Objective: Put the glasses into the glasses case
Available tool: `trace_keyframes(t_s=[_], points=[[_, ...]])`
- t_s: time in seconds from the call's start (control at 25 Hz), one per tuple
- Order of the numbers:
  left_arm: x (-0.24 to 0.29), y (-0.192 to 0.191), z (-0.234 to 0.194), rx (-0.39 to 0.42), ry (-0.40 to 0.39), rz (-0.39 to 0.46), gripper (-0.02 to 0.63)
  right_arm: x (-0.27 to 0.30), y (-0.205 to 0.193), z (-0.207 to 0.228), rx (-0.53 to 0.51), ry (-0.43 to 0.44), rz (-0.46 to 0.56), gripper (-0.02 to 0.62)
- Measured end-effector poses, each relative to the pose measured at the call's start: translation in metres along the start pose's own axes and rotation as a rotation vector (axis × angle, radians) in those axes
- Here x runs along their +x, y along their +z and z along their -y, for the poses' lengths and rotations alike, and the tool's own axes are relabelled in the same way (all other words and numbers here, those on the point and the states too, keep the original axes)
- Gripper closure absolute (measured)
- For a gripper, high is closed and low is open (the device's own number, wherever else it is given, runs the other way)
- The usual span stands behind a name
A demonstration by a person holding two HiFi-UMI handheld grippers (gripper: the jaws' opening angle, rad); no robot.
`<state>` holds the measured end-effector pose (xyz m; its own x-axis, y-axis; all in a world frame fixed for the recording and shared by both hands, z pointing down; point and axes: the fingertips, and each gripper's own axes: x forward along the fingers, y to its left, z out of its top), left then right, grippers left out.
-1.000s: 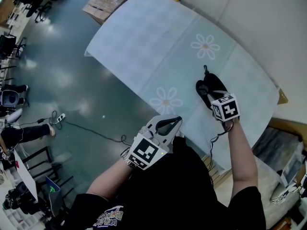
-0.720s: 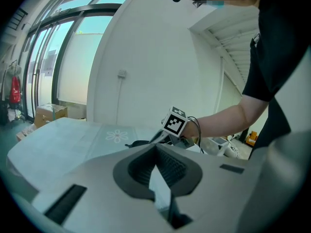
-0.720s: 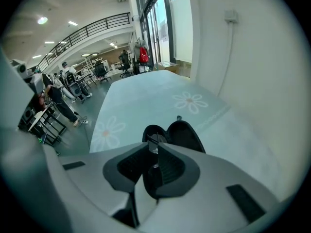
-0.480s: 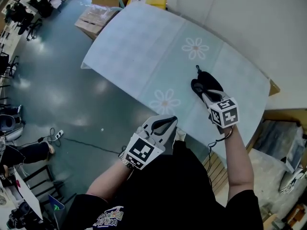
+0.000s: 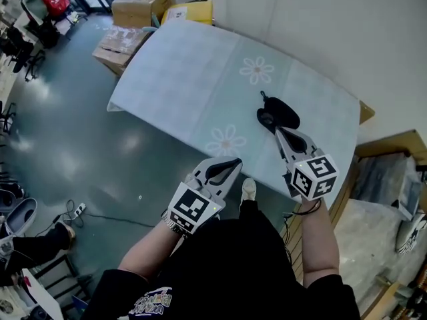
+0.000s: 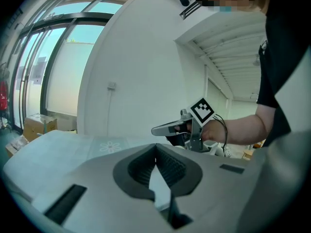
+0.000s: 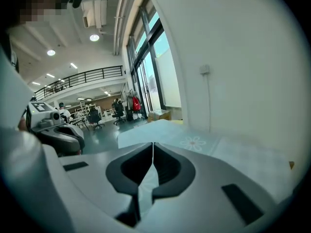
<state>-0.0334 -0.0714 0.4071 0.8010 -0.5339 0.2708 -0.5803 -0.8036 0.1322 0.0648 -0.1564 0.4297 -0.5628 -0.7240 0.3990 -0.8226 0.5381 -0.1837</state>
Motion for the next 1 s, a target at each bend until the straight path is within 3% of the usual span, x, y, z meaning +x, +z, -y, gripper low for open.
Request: trace_keyframes(t_s=[0.48,1.0], points=[[-0.041,0.006,0.019,0.015,-0.089,0.047,0.578,-0.055,0.011,-0.093,-0.057,-0.071,0.153,0.572],[-0.055,-0.005,0.044,0.019,-0.176,0.032,0.578,-0.088,-0.024,-0.130,0.022,-0.116,0.148,0.572]])
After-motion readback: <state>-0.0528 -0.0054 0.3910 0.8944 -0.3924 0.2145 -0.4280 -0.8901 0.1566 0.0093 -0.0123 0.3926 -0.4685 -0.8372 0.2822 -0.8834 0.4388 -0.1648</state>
